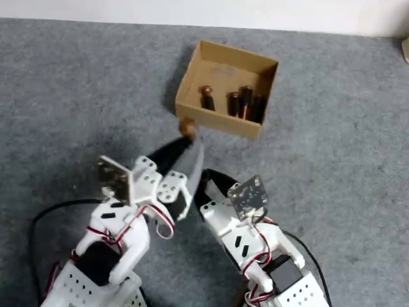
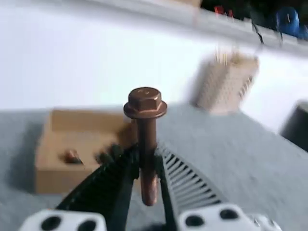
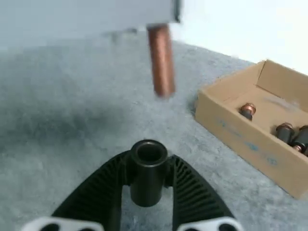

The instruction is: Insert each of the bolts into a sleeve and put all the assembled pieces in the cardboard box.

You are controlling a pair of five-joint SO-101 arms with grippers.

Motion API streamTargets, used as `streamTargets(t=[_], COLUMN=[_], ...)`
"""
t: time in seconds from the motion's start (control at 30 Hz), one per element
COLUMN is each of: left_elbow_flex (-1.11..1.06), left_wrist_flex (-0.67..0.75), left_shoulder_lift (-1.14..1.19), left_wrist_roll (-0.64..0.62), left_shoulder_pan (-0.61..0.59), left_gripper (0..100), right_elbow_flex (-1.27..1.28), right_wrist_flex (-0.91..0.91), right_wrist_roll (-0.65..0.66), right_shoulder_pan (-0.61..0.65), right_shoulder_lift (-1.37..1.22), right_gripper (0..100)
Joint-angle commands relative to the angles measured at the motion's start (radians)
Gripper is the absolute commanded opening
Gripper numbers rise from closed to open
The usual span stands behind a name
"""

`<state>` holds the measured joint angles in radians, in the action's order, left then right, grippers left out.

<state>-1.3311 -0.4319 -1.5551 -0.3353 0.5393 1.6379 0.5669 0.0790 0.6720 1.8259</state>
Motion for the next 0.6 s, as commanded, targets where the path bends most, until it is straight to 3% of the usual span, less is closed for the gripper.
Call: streamTargets(t=[0.0,0.23,0.4,0.57], left_elbow_flex=[0.021,0.015,-0.005,-0.042], left_wrist_flex=[-0.026,-0.066,-0.069,-0.066], left_shoulder_lift=[-0.016,-0.016,-0.015,-0.015], left_wrist_roll=[0.002,0.003,0.104,0.115], left_shoulder_pan=[0.053,0.050,0.051,0.059], left_gripper=[0,0,0,0], right_elbow_flex=[-0.005,-0.010,-0.015,-0.015], right_wrist_flex=[-0.030,-0.028,-0.027,-0.027], right_wrist_roll=[0.035,0.035,0.035,0.035], right_shoulder_pan=[-0.019,-0.045,-0.107,-0.104], right_shoulder_lift=[0.012,0.012,0.012,0.012], right_gripper=[0.5,0.5,0.5,0.5])
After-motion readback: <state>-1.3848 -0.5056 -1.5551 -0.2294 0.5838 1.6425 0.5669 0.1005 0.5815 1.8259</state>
